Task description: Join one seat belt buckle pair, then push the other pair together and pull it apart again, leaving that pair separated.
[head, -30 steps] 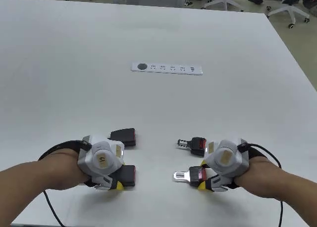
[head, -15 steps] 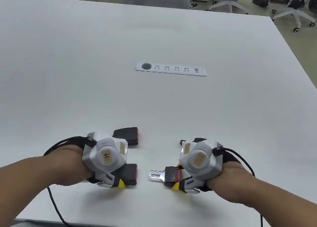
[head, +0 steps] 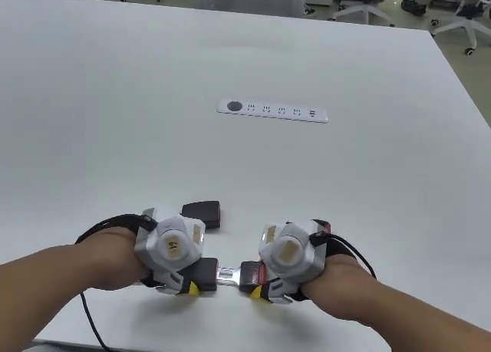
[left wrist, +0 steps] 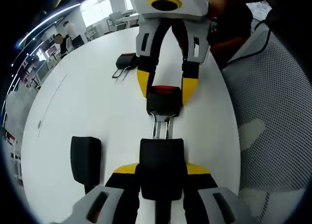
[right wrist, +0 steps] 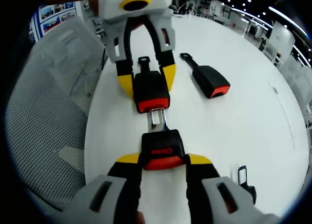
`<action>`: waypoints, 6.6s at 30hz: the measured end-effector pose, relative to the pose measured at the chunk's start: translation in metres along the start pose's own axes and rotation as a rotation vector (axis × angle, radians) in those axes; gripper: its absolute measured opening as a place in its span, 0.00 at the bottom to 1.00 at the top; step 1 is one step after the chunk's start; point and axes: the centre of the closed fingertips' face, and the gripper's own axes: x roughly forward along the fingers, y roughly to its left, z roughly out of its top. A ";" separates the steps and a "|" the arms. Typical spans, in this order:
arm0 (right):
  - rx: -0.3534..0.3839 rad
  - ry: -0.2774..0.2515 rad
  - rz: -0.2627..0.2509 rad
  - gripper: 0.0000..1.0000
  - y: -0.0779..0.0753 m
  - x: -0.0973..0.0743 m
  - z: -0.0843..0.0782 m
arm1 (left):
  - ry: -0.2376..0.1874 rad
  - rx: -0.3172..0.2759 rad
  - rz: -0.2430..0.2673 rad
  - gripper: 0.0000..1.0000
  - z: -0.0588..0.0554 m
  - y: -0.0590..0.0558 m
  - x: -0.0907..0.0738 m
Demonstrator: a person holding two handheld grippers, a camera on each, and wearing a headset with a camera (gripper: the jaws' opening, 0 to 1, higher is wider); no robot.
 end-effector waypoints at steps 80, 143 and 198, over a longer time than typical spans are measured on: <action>-0.080 -0.058 0.010 0.39 0.012 0.010 0.028 | -0.004 0.041 -0.030 0.36 -0.001 -0.001 -0.001; -0.121 0.031 0.004 0.32 -0.105 -0.010 -0.012 | -0.027 0.057 0.005 0.33 -0.003 0.113 -0.003; -0.132 -0.081 0.007 0.31 -0.098 0.031 0.064 | -0.063 0.095 -0.006 0.32 -0.002 0.114 -0.001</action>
